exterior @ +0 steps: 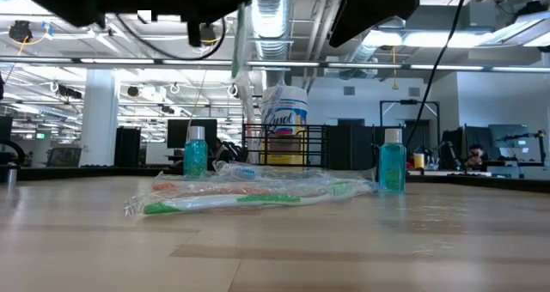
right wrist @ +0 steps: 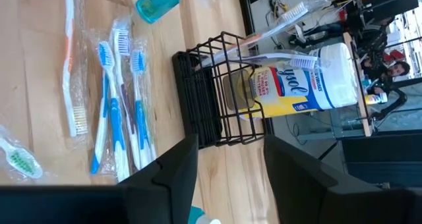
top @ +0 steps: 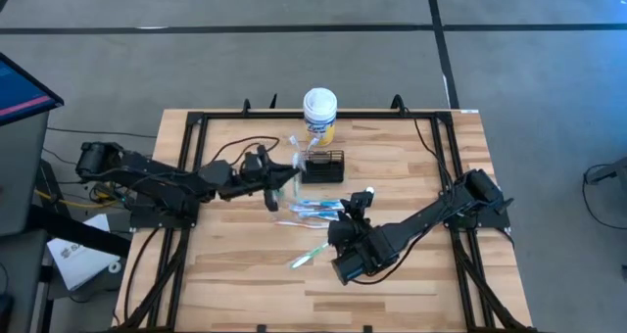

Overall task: Pick & Place toothbrushing station
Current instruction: Put the green toothbrush into the black wire organizer

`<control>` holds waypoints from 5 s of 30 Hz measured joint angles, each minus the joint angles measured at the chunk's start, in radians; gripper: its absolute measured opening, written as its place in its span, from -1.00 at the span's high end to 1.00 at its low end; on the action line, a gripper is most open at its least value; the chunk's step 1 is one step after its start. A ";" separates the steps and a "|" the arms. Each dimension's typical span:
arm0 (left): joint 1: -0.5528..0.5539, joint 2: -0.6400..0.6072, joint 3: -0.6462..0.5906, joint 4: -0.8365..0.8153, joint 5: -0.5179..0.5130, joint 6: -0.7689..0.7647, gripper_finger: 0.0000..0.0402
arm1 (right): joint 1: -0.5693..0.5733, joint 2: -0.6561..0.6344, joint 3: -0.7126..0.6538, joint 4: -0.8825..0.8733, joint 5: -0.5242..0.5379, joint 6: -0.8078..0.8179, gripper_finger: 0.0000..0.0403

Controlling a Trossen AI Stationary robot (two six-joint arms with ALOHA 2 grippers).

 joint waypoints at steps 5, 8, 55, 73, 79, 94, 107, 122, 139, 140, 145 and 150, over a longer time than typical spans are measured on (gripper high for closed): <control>0.013 0.000 -0.089 0.161 -0.019 0.055 0.97 | 0.000 0.000 0.000 0.002 0.003 0.000 0.19; 0.013 0.000 -0.108 0.190 -0.037 0.094 0.97 | -0.001 0.000 0.000 0.005 0.003 0.000 0.21; 0.209 0.430 -0.038 0.596 0.086 0.165 0.96 | -0.035 0.000 -0.007 0.002 0.004 0.007 0.33; 0.209 0.395 -0.039 0.599 0.080 0.181 0.96 | -0.035 0.000 -0.007 0.004 0.003 0.007 0.36; 0.209 0.397 -0.039 0.565 0.081 0.204 0.96 | -0.034 0.000 -0.007 0.005 0.003 0.007 0.36; 0.205 0.549 -0.035 0.596 0.061 0.196 0.96 | -0.034 0.000 -0.007 0.009 0.003 0.007 0.36; 0.205 0.631 -0.024 0.597 0.060 0.195 0.94 | -0.034 0.000 -0.007 0.009 0.003 0.007 0.36; 0.211 0.631 -0.026 0.562 0.054 0.198 0.92 | -0.034 0.000 -0.008 0.018 0.003 0.008 0.36; 0.210 0.631 -0.026 0.562 0.055 0.146 0.76 | -0.035 0.000 -0.007 0.024 0.003 0.007 0.36; 0.210 0.631 -0.026 0.562 0.055 0.146 0.74 | -0.035 0.000 -0.008 0.024 0.003 0.007 0.36; 0.210 0.631 -0.026 0.562 0.056 0.145 0.60 | -0.035 0.000 -0.008 0.024 0.003 0.007 0.36; 0.210 0.631 -0.026 0.563 0.057 0.145 0.44 | -0.035 0.000 -0.008 0.024 0.003 0.008 0.36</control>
